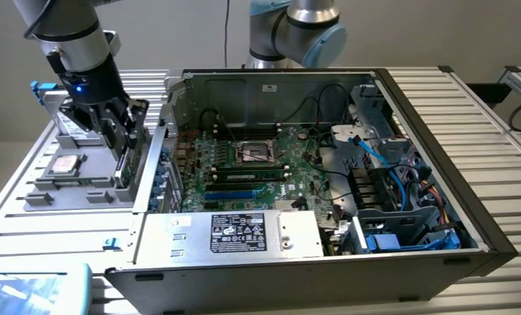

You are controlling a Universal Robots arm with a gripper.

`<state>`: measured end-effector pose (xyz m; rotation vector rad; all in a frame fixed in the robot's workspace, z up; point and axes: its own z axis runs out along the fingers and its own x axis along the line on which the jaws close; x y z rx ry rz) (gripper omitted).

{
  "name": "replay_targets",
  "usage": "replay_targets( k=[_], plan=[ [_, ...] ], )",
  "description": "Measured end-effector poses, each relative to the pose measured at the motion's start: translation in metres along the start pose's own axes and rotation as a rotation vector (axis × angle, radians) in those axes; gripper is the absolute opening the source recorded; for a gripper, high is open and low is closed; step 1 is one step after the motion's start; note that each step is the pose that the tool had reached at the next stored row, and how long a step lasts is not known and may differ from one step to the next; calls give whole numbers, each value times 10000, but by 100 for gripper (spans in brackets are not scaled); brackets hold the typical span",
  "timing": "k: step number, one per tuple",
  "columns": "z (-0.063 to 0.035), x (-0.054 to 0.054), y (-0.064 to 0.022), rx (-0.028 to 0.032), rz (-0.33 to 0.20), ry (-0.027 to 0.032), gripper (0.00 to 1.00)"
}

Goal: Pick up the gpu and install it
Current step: 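Pick up the gpu and move the gpu toward the slot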

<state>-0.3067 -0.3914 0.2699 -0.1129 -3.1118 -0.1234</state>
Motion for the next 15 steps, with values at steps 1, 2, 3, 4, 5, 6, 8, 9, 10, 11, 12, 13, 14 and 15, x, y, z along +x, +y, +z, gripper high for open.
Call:
replay_targets(
  k=[1, 2, 3, 4, 5, 6, 8, 9, 10, 11, 12, 13, 14, 15],
  plan=[
    [18, 0, -2, 0, 0, 0, 44],
    [37, -1, -3, -1, 0, -1, 44],
    [55, -1, -4, -1, 1, -1, 44],
    [73, -1, -6, -1, 2, -1, 44],
    [90, -1, -7, -1, 3, -1, 44],
    [109, -2, -9, -1, 5, -1, 44],
    [145, -2, -11, -1, 10, 5, 44],
    [160, -2, -12, -2, 13, 16, 44],
    [172, -2, -13, -5, 15, 37, 44],
    [183, -2, -14, -7, 16, 60, 44],
    [195, -3, -15, -13, 17, 82, 44],
    [206, -4, -16, -18, 20, 105, 44],
    [217, -4, -17, -30, 22, 123, 44],
    [226, -5, -18, -55, 23, 140, 44]
  ],
)
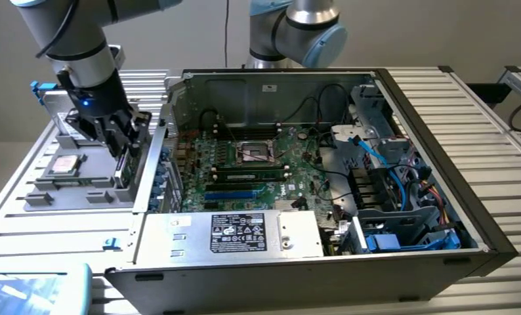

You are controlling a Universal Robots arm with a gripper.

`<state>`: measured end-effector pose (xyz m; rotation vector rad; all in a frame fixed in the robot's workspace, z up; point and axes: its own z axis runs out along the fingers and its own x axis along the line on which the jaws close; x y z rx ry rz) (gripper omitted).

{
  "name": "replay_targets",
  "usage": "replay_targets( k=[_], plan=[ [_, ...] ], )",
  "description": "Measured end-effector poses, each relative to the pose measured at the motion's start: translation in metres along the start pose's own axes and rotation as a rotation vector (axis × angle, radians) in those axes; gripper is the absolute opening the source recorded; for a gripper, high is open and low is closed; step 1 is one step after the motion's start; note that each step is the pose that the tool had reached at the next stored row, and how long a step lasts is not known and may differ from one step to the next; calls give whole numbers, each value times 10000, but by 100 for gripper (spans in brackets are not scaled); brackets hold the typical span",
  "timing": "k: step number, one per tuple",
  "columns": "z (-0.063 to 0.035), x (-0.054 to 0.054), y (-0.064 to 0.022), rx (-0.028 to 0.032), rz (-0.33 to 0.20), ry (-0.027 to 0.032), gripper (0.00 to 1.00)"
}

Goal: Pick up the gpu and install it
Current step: 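Pick up the gpu and move the gpu toward the slot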

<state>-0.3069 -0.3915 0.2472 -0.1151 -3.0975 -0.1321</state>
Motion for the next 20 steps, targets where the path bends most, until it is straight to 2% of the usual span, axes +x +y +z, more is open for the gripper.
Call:
replay_targets(
  k=[4, 6, 10, 12, 14, 17, 20],
  plan=[
    [37, -1, -3, -170, 8, 30, 44],
    [54, -2, -3, -222, 18, 66, 44],
    [99, -6, -6, -237, 51, 173, 44],
    [126, -17, -8, -253, 61, 203, 44],
    [152, -32, -9, -275, 69, 232, 44],
    [175, -47, -9, -335, 76, 312, 44],
    [189, -53, -9, -364, 81, 334, 44]
  ],
)
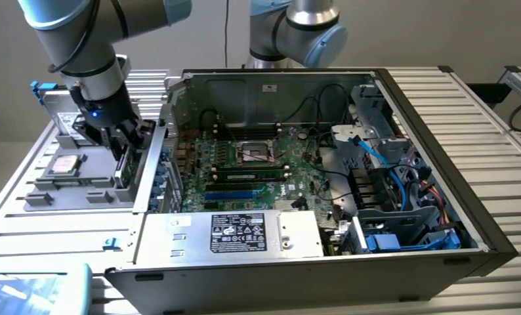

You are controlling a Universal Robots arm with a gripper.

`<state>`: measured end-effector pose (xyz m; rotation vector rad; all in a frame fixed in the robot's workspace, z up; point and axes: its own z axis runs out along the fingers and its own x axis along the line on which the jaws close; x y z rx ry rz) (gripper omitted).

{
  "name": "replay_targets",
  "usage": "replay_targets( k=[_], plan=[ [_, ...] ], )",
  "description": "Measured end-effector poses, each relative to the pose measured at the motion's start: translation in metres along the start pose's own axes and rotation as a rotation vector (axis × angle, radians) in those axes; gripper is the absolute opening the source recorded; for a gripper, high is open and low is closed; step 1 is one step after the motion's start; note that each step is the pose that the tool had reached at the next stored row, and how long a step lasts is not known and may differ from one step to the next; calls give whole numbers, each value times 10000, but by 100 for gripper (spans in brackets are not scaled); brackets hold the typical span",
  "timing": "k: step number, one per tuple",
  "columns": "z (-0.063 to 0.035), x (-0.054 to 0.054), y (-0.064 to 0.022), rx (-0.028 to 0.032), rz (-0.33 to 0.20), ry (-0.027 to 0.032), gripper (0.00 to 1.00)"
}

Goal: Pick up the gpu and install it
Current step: 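Pick up the gpu and move the gpu toward the slot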

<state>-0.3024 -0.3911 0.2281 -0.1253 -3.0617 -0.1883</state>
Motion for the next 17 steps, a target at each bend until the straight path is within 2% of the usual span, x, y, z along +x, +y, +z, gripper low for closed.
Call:
replay_targets(
  k=[5, 17],
  plan=[
    [25, -10, -2, -20, -2, 0, 44],
    [43, -17, -3, -16, -13, 34, 44]
  ],
)
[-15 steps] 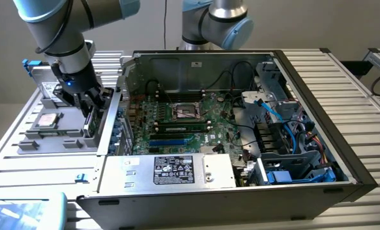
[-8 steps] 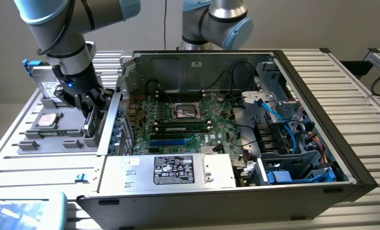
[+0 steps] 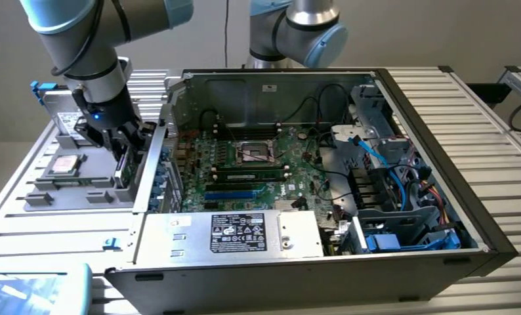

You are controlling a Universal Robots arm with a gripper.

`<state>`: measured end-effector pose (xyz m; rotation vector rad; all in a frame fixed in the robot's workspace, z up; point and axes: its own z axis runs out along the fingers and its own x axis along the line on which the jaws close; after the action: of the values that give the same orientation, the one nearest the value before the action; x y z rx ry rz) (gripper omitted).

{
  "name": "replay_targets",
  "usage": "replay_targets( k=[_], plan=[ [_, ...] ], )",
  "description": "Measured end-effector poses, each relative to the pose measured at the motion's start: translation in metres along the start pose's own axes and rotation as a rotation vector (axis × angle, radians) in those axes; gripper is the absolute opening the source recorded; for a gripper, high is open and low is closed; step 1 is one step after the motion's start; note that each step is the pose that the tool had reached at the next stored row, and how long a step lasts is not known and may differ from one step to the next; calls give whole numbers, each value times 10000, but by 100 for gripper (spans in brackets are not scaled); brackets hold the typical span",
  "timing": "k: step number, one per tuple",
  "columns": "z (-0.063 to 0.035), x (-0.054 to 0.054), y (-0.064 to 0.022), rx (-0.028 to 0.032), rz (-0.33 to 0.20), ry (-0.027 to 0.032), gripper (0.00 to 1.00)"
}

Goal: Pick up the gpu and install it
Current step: 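Pick up the gpu and move the gpu toward the slot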

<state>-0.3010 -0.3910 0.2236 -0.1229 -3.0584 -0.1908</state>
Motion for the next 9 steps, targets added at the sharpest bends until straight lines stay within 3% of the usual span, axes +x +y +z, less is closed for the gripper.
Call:
replay_targets(
  k=[9],
  plan=[
    [0, -26, 1, 15, -67, 140, 44]
  ],
)
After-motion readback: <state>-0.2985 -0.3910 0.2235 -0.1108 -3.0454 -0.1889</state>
